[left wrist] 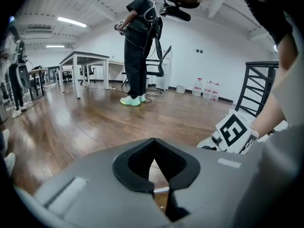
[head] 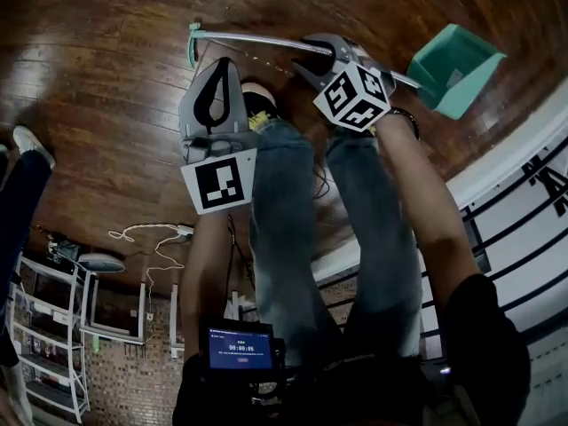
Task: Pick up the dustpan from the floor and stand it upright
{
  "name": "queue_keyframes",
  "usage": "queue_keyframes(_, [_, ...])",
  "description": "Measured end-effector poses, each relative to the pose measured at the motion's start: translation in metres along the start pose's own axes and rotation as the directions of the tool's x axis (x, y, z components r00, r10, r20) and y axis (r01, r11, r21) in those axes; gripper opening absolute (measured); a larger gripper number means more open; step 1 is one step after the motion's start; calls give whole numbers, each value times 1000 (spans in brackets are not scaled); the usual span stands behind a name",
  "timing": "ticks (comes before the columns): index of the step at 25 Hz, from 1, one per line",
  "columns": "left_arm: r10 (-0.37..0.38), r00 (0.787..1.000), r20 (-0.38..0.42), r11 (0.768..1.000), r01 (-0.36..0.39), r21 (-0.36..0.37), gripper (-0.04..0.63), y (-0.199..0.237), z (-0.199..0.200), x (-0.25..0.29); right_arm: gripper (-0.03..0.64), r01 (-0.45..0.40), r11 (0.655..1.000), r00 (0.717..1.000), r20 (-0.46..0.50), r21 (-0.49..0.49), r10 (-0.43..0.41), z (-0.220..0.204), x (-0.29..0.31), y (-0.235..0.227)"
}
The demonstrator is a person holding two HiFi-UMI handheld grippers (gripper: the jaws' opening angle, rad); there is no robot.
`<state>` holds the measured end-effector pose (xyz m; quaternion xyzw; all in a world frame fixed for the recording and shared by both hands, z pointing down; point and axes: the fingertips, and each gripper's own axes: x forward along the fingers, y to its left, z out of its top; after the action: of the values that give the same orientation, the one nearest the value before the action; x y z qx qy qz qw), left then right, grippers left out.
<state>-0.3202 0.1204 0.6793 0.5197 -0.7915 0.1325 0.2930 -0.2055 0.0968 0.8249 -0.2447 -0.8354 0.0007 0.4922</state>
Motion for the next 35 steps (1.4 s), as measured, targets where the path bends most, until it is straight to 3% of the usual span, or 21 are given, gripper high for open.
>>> queue_keyframes(8, [50,999,-11,998,-51,-27,20,29,-27,2,175,-89,986,982,-180,-137,64,-44,79,11])
queue_keyframes(10, [64,998,-9,997,-64,-45,20,36,-27,0,123,-77,985,976,-216,-153,43,-57,88,13])
queue_keyframes(14, [75,997,3,997,-74,-35,20,43,-20,-4,84,-22,992,985,-170,-121,1,-55,81,7])
queue_keyframes(19, [87,996,30,994,-84,-65,20,43,15,-25,79,100,994,994,-38,-40,-101,-12,23,-17])
queue_keyframes(24, [52,994,96,997,-46,-65,20,18,89,-57,78,214,976,973,79,44,-217,37,-79,-49])
queue_keyframes(30, [-48,980,193,997,60,-58,20,-22,174,-95,80,330,928,915,184,176,-360,62,-193,-63])
queue_keyframes(35, [-145,967,207,989,147,6,20,-61,204,-121,80,386,881,861,237,275,-451,48,-250,-44])
